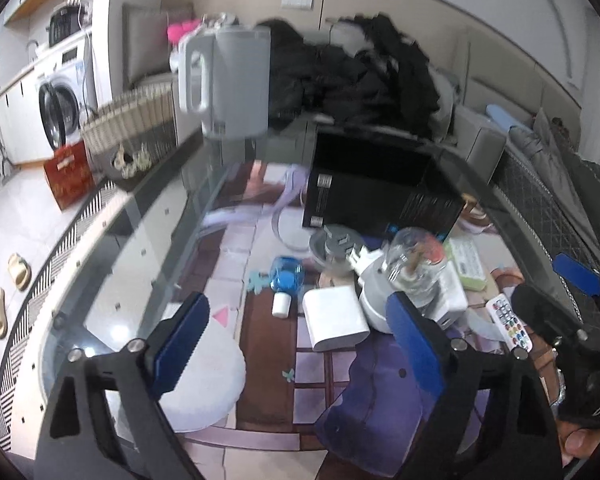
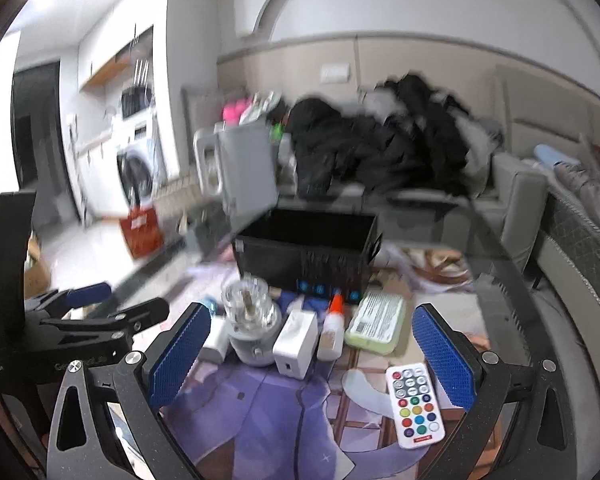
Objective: Organize rigid objects
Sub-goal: 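Grasp the square white charger with the left tool while the right tool grasps the tall white charger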
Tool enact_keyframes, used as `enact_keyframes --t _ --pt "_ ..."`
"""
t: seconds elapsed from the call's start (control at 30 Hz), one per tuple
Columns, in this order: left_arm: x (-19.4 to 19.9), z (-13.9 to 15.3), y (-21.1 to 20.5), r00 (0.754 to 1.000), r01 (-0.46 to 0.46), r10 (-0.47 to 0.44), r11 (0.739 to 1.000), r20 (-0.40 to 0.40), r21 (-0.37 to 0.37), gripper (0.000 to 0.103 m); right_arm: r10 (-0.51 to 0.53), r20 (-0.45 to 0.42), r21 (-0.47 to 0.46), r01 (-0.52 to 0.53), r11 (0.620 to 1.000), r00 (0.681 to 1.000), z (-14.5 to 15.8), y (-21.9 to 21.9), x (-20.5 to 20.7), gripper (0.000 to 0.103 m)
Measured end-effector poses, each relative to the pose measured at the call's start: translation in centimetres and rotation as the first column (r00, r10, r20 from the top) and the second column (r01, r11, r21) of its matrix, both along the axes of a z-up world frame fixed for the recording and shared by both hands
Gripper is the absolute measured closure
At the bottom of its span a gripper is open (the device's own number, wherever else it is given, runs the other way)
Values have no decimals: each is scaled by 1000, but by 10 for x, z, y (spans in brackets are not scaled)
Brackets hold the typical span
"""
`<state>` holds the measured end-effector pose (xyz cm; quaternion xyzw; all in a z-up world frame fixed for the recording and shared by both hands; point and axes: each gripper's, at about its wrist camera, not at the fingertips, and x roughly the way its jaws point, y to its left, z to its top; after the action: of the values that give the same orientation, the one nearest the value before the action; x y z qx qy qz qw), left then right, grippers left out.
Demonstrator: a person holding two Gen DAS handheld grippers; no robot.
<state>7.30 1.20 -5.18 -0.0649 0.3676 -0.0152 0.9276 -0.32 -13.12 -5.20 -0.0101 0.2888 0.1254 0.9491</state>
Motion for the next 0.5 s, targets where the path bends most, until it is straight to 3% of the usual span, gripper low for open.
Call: enact_keyframes --t 0.1,0.17,0.27,0.43,0.5 --pt "11 -12 -2 998 16 -17 1000 -64 -11 19 16 -57 -31 -18 999 998 -12 7 17 0" --pt "19 -19 -3 994 24 -27 999 -110 -23 27 17 -81 -55 -21 998 997 -20 13 26 1" --pt "28 -27 -2 990 11 -14 1000 -142 -24 31 32 -141 -49 -39 998 990 -29 16 40 7" --pt "36 -35 -5 984 19 -25 999 -175 -37 33 36 -240 -53 -50 997 970 -49 19 66 27" --pt "38 -35 -10 983 36 -41 999 -177 -31 33 39 -264 -34 -49 998 964 -55 17 71 31"
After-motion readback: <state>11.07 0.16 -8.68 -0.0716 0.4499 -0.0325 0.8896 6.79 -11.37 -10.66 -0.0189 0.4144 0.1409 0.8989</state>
